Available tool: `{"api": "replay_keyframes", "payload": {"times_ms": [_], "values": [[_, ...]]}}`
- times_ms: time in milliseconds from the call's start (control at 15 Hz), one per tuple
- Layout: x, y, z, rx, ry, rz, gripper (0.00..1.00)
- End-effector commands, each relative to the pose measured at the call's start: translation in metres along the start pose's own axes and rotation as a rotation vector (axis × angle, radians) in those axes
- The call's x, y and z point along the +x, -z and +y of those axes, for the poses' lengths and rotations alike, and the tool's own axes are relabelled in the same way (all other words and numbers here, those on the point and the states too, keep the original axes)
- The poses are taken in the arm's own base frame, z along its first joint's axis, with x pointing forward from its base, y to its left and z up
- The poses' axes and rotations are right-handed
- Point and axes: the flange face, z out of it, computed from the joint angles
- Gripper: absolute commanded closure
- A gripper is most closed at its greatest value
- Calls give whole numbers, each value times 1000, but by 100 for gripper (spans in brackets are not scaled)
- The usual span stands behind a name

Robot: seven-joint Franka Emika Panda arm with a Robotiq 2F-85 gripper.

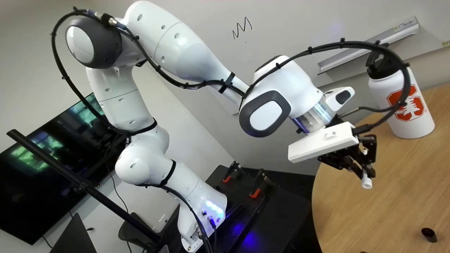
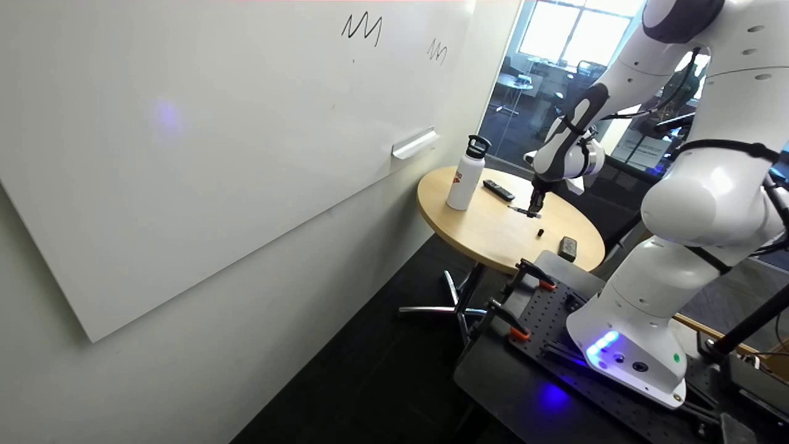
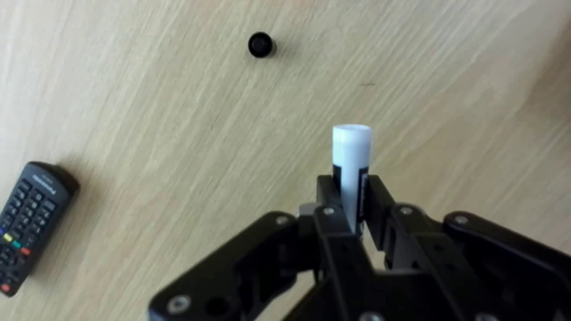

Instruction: Write on the white board.

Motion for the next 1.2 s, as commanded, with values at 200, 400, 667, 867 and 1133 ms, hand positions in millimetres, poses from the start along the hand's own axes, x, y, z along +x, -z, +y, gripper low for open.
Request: {"api": "replay_keyframes", "payload": {"times_ms": [200,400,667,867,1133], "values": [[55,72,-56,-52,-17,51,92],[83,91,-80,-75,-2,65,92],[97,87,-82,-101,20,76,80],[96,84,-82,-93,18,76,80],[113,99,-110,-47,9,135,93]]}}
